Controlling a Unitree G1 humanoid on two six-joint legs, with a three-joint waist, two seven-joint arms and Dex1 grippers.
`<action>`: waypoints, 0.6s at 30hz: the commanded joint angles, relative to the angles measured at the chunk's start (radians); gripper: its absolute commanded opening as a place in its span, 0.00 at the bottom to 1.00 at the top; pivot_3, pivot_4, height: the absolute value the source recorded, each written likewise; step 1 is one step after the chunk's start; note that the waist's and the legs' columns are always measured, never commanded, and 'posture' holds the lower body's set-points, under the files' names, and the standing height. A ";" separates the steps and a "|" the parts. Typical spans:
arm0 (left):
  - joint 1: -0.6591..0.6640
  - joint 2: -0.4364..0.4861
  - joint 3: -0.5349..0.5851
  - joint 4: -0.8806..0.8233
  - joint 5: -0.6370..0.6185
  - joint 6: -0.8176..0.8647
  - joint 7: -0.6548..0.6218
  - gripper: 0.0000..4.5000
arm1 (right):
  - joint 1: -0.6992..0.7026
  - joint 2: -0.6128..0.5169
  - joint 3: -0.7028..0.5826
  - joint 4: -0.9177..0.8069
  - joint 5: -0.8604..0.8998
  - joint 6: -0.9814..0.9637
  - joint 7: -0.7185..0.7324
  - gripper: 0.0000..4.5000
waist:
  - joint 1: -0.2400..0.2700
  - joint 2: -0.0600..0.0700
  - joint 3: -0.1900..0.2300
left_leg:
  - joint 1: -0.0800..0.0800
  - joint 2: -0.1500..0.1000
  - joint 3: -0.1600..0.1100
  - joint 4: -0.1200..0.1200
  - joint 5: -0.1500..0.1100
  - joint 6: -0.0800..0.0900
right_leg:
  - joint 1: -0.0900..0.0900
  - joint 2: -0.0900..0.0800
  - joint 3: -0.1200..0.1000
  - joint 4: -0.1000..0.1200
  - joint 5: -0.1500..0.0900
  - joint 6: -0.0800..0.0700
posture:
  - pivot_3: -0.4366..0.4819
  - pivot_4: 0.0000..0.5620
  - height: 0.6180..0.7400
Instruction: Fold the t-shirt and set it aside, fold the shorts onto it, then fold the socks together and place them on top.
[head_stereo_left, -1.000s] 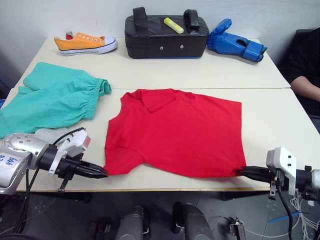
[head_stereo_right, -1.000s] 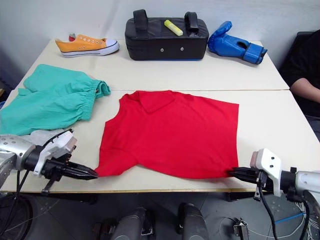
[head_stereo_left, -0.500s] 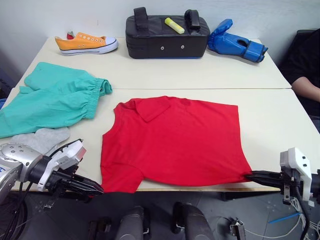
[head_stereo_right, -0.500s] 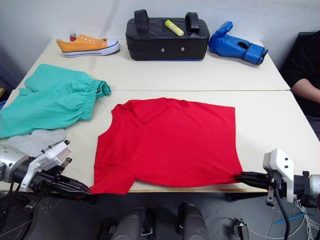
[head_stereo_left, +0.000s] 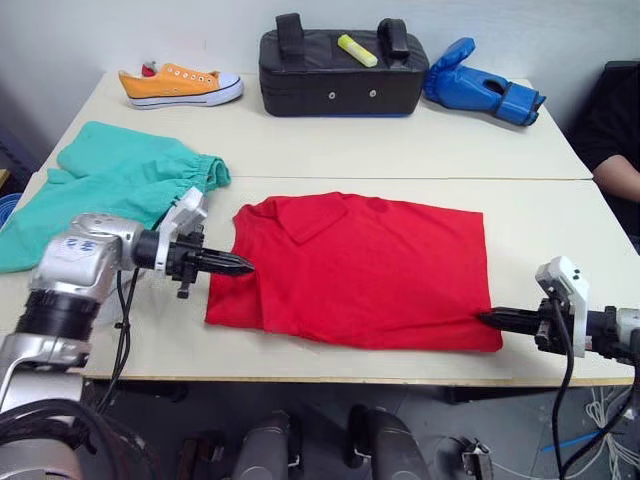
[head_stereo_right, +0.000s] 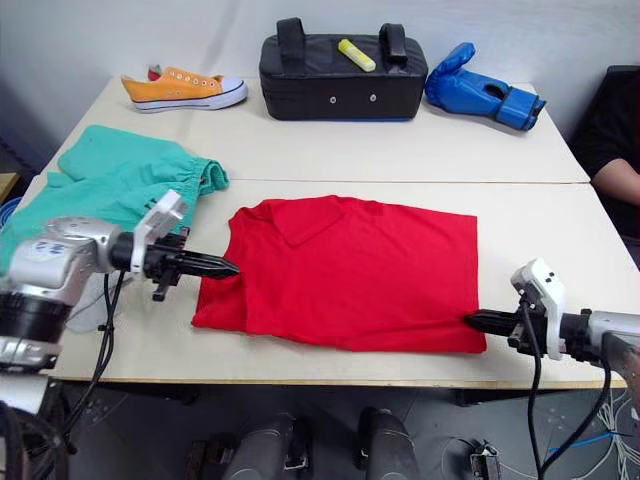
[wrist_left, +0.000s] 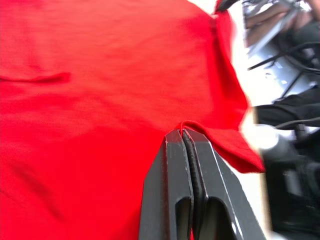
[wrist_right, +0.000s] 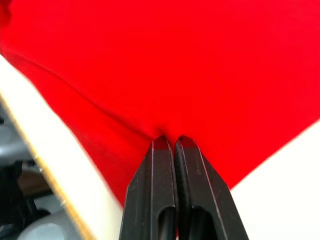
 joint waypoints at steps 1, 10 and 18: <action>-0.060 -0.036 -0.019 0.110 0.083 -0.093 0.004 0.00 | -0.053 0.028 0.019 0.021 0.002 0.050 -0.049 0.01 | -0.002 0.000 0.000 | 0.000 0.000 0.000 0.000 0.000 0.000 | 0.000 0.000 0.000 0.000 0.000 0.000 | 0.48 0.27 1.00; -0.090 -0.072 -0.003 0.307 0.189 -0.203 0.041 0.00 | -0.093 0.033 0.035 0.080 -0.033 0.080 -0.098 0.01 | -0.004 0.000 0.000 | 0.000 0.000 0.000 0.001 0.000 0.001 | 0.000 -0.001 0.000 -0.001 0.000 0.000 | 0.48 0.27 1.00; -0.096 -0.112 0.049 0.329 0.185 -0.139 0.106 0.00 | -0.068 0.041 0.035 0.051 -0.049 0.029 -0.099 0.01 | 0.000 0.000 0.000 | 0.000 0.000 -0.001 0.001 0.001 0.001 | 0.000 -0.002 -0.001 0.000 0.000 0.001 | 0.48 0.27 1.00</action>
